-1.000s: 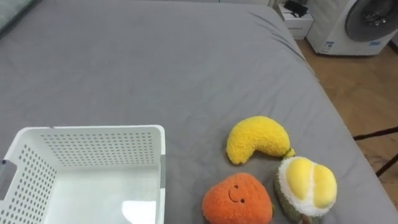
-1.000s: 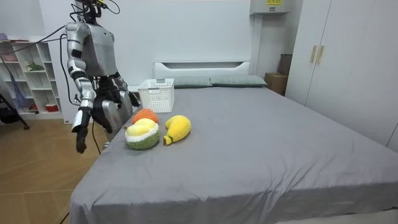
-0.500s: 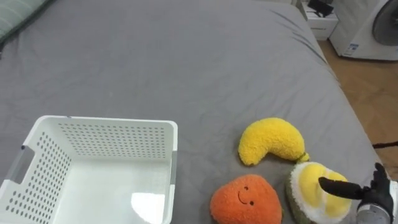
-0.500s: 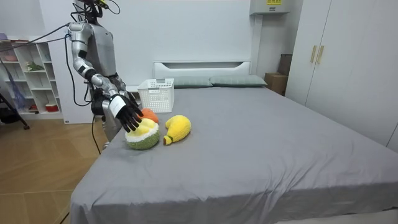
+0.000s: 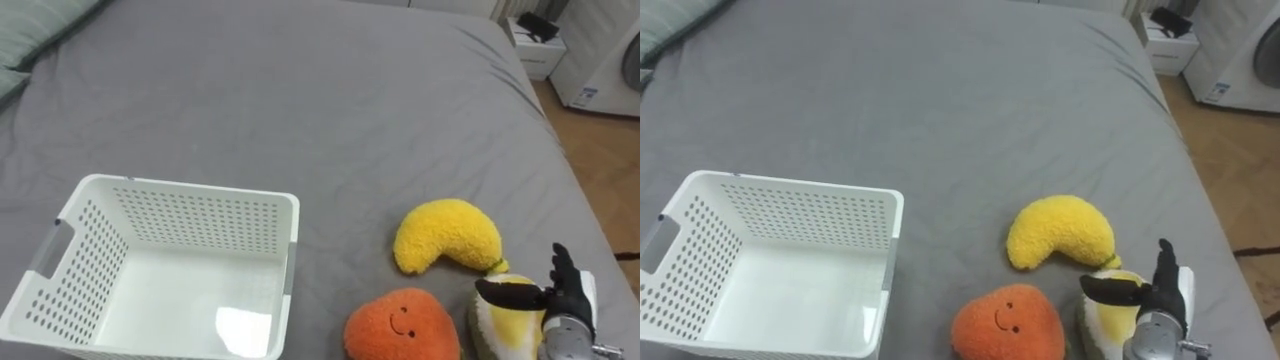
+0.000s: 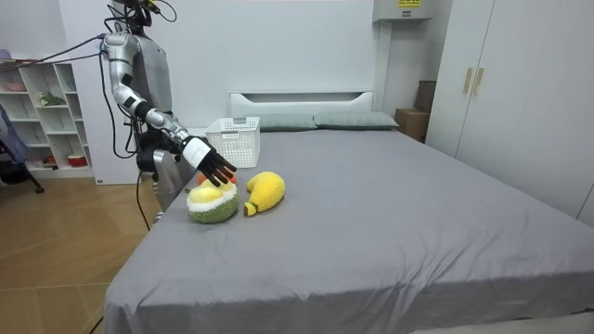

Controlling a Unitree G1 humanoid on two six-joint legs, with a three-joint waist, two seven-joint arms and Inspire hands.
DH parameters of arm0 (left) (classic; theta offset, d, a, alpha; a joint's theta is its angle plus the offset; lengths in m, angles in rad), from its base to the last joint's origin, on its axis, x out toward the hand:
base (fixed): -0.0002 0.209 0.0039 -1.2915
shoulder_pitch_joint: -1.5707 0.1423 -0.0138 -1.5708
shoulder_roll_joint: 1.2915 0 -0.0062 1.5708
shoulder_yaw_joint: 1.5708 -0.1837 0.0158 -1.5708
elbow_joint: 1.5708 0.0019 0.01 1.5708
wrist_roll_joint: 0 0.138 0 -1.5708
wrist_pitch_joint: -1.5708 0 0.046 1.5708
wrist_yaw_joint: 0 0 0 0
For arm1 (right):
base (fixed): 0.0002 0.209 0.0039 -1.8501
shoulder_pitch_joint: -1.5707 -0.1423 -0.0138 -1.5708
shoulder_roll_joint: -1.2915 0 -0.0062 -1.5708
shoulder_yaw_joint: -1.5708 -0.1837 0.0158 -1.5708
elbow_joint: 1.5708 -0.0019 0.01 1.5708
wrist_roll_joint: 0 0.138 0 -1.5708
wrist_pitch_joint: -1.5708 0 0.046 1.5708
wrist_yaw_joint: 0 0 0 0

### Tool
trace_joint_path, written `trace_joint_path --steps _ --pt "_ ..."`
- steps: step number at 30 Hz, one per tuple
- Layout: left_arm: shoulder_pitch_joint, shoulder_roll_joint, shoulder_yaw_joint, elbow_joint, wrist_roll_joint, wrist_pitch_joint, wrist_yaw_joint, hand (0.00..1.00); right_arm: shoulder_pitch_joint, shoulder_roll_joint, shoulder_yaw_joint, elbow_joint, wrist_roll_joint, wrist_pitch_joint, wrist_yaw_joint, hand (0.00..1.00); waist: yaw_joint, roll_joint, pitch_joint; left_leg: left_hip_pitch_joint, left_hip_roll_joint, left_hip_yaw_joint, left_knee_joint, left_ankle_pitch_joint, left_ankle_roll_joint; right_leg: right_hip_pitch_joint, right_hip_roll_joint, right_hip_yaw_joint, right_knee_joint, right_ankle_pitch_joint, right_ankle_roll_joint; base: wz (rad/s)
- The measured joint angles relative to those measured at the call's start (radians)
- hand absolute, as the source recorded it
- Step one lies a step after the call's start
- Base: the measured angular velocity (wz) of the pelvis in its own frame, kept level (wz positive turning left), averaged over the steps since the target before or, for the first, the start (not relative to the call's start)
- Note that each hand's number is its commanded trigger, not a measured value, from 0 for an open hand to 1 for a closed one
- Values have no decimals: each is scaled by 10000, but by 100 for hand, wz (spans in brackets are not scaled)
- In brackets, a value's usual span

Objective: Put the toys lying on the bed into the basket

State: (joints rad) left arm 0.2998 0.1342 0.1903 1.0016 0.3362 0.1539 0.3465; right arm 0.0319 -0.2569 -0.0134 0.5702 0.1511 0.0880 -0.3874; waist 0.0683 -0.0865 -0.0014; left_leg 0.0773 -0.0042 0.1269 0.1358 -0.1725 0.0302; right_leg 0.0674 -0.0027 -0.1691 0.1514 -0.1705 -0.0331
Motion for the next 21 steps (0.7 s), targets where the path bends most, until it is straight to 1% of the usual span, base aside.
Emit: trace_joint_path --steps 2,3,4,5,7,11,12,16,21 --pt "1 0 -16 -1 -3 0 5 0 0 0 0 55 10 -1 -1 0 -41 -9 0 -11 -3 -16 -1 0 0 18 0 -28 10 7 -5 3" --pt "5 0 -57 -1 0 2 23 0 2 0 0 100 10 0 -6 0 -82 12 15 -23 -8 -50 0 0 0 29 -3 -68 3 11 -7 5" --pt "3 -12 -74 -2 2 -1 88 0 30 0 -1 152 6 -2 -6 0 -96 -7 -6 -35 -12 -56 0 0 0 64 -3 -98 2 11 -6 5" --pt "-4 -17 -74 -1 4 -3 131 0 61 0 -1 191 -15 -12 -3 0 -95 -6 -5 -35 -14 -68 1 0 0 80 -3 -93 1 13 -6 4" --pt "4 -16 -63 1 13 1 166 0 82 -1 -23 631 -251 -32 35 0 -93 -7 2 28 -17 -94 2 0 0 154 -3 -82 -3 13 -3 2" --pt "17 -15 -62 -2 11 1 141 0 105 -70 -112 937 -656 -32 230 0 -102 -10 7 19 -15 -104 12 -1 0 182 -3 -83 4 8 0 0" --pt "17 -15 -62 -3 13 0 134 0 120 -87 -115 977 -797 -34 331 0 -127 15 30 29 -14 -110 15 -1 -1 165 -3 -84 2 6 1 0" --pt "20 10 25 -34 249 -17 -21 0 127 -115 -222 1534 -1336 -57 426 0 -94 -57 -7 34 -18 -120 10 -1 -1 154 -2 -91 -4 3 2 0" --pt "31 14 40 -35 298 -22 -73 0 147 -161 -505 1712 -1521 -58 486 0 -89 -42 -10 45 -21 -119 3 -1 -1 159 0 -87 -7 5 1 0"
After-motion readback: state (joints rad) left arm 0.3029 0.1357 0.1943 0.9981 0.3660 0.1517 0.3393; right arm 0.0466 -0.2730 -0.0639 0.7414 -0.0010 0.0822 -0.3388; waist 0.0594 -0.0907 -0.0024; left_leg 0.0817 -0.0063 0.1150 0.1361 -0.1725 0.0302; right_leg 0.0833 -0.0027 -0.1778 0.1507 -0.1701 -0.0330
